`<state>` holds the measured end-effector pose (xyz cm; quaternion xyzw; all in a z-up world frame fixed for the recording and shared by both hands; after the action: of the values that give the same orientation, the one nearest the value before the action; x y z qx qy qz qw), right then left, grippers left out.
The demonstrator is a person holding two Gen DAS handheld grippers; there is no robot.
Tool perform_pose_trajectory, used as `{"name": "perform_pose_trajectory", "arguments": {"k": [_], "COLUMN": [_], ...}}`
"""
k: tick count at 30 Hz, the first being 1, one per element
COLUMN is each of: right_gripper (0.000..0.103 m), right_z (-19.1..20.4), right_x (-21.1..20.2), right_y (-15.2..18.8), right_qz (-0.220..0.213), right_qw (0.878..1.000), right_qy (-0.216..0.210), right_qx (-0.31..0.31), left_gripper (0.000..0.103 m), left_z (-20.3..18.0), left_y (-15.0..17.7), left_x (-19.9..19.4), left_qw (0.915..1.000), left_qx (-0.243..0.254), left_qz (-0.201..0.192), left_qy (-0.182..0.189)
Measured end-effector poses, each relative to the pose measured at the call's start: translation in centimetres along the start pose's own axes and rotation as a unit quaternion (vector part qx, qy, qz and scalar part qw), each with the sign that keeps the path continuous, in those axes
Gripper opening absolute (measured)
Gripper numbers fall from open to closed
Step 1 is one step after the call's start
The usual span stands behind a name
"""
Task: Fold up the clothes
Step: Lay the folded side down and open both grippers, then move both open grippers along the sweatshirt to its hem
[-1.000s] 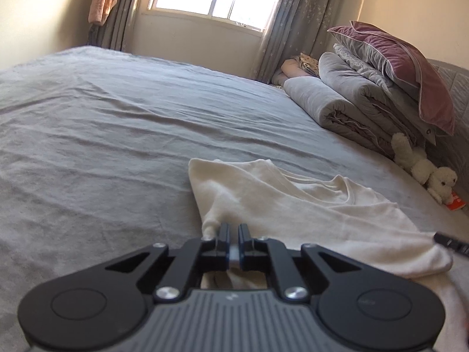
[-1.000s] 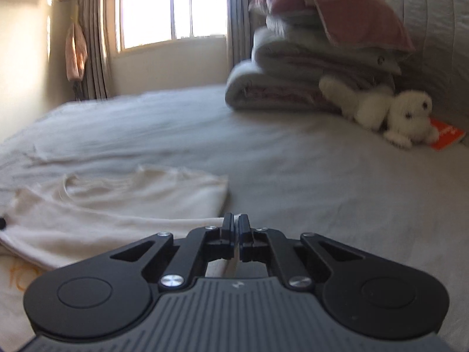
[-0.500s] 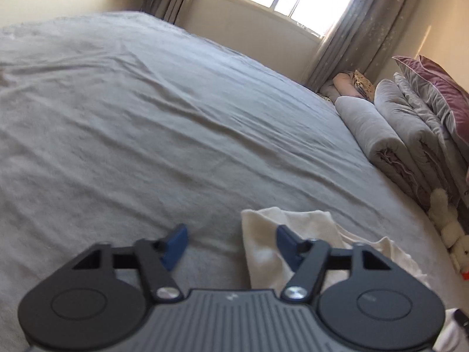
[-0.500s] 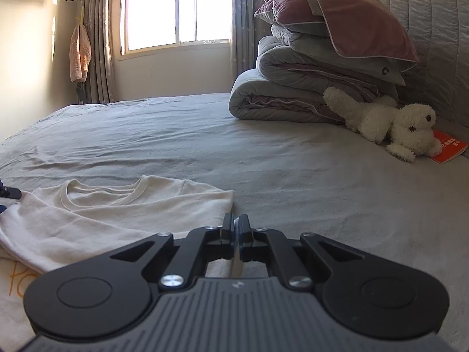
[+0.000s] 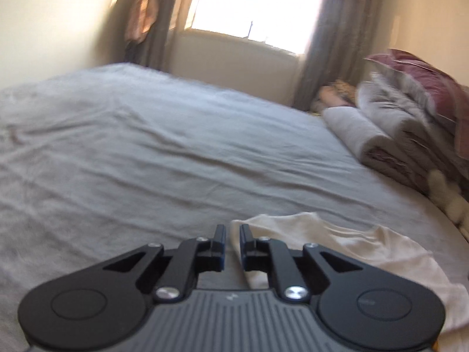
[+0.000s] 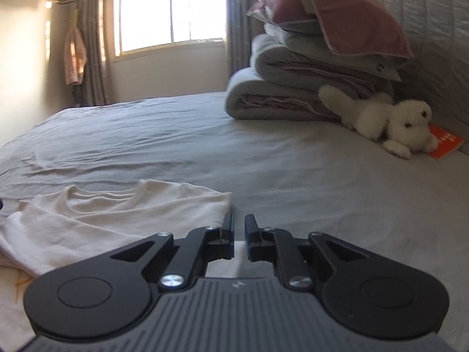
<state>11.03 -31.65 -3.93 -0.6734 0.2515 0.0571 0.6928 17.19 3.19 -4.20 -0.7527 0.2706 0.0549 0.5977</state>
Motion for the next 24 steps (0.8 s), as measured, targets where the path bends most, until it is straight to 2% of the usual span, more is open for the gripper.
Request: {"name": "perform_pose_trajectory", "arguments": {"k": [2,7,12,14,16,19,24], "right_gripper": [0.013,0.013,0.013,0.014,0.014,0.019,0.029], "right_z": [1.2,3.0,2.3,2.1,2.3,2.8,2.4], "right_x": [-0.2,0.0,0.9,0.2,-0.7,-1.2,-2.7], "right_y": [0.1,1.2,3.2,2.7,2.5,3.1,3.7], "right_qz": [0.002,0.027,0.068,0.066,0.057,0.065,0.068], "right_qw": [1.0,0.998,0.996,0.997,0.997,0.995,0.995], "right_qy": [-0.017,-0.037,-0.015,-0.012,-0.026,-0.046,-0.045], "right_qx": [-0.011,-0.037,-0.052,-0.05,-0.049,-0.051,-0.061], "left_gripper": [0.01,0.01,0.01,0.015,0.026,0.027,0.029], "left_z": [-1.3,-2.5,-3.6,-3.9,-4.1,-4.1,-3.3], "left_y": [0.4,2.4,4.1,4.1,4.4,5.1,6.0], "left_x": [-0.6,-0.6,-1.0,-1.9,-2.3,-2.5,-4.4], "left_qw": [0.9994,0.9959,0.9896,0.99,0.9902,0.9895,0.9921], "left_qx": [0.03,0.081,0.127,0.13,0.128,0.128,0.09], "left_qz": [0.002,0.039,0.067,0.055,0.056,0.066,0.086], "left_qy": [0.017,0.013,0.007,0.006,0.01,0.007,0.018]}}
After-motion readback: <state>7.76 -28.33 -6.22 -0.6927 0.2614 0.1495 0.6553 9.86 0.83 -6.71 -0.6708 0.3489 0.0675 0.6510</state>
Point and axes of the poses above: each gripper's, at about its wrist camera, not at the fingertips, and x roughly the way its jaws point, z to its left, y to its underside, the point moved 5 cm from there along x, roughly the way its jaws point, and after that the axes turned 10 degrees about y, right-handed, at the moved point
